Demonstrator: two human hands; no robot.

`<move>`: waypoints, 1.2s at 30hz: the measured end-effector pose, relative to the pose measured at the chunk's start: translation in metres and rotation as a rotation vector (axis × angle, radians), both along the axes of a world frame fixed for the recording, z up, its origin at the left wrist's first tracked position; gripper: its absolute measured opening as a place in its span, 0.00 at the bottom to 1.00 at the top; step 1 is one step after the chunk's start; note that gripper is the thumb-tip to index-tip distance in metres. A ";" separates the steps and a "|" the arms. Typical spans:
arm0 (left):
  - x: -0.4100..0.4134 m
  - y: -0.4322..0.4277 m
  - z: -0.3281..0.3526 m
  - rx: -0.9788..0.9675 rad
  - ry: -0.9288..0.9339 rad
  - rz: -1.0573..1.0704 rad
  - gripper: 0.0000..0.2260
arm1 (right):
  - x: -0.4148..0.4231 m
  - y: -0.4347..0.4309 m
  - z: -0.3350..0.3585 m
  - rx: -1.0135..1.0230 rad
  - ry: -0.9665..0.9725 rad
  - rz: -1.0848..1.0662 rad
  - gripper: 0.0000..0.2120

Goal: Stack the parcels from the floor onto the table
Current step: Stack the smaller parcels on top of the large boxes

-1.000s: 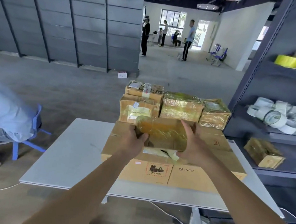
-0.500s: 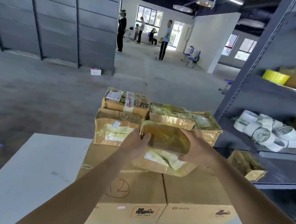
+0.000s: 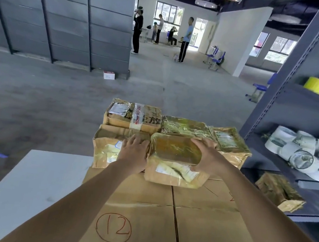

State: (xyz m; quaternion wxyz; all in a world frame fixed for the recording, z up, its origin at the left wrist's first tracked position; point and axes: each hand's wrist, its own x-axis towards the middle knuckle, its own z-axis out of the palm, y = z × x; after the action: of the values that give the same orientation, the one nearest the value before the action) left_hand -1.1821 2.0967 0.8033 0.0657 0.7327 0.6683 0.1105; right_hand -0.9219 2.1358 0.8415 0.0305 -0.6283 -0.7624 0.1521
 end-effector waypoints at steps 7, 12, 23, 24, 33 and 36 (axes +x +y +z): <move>0.004 0.003 -0.006 0.072 0.028 0.057 0.19 | 0.003 0.023 -0.024 -0.062 0.054 0.028 0.47; 0.005 0.006 -0.009 0.099 0.025 0.084 0.15 | 0.004 0.028 -0.035 0.001 0.047 0.039 0.44; 0.009 0.015 -0.015 0.150 0.025 0.109 0.12 | 0.000 0.026 -0.052 0.135 -0.121 0.013 0.42; 0.008 0.014 -0.015 0.150 0.027 0.104 0.13 | -0.001 0.026 -0.052 0.144 -0.130 0.006 0.42; 0.002 0.009 -0.011 0.152 0.054 0.032 0.16 | -0.008 0.017 -0.052 0.248 -0.310 -0.013 0.42; -0.001 0.006 -0.008 0.194 0.021 -0.001 0.15 | -0.014 0.009 -0.048 0.266 -0.310 -0.024 0.41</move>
State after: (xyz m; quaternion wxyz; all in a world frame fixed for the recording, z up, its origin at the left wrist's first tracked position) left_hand -1.1830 2.1026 0.7954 -0.0124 0.7369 0.6549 0.1669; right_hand -0.9357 2.1444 0.7939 -0.0025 -0.6437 -0.7638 -0.0487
